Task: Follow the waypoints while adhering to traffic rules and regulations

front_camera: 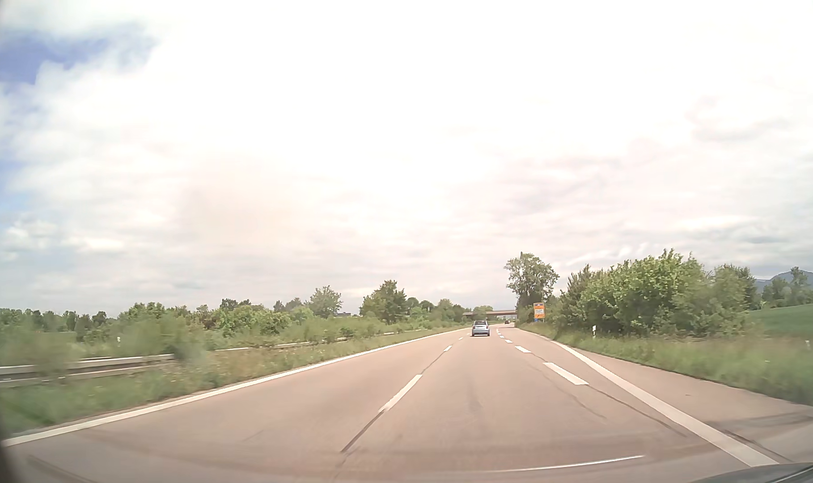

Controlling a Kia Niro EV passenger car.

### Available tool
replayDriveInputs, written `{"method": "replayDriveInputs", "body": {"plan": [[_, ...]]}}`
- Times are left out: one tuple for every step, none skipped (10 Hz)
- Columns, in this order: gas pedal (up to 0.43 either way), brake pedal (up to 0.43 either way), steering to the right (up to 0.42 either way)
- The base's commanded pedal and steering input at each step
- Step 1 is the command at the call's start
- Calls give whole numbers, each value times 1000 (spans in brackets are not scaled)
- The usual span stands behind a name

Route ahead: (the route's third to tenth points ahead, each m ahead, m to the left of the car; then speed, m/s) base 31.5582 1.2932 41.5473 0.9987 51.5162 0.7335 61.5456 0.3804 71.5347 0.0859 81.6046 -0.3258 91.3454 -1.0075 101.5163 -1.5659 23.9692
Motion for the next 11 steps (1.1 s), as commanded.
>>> {"method": "replayDriveInputs", "body": {"plan": [[177,0,4],[177,0,4],[177,0,4],[177,0,3],[177,0,3],[177,0,4],[177,0,3],[177,0,3],[177,0,4],[177,0,3],[177,0,4]]}}
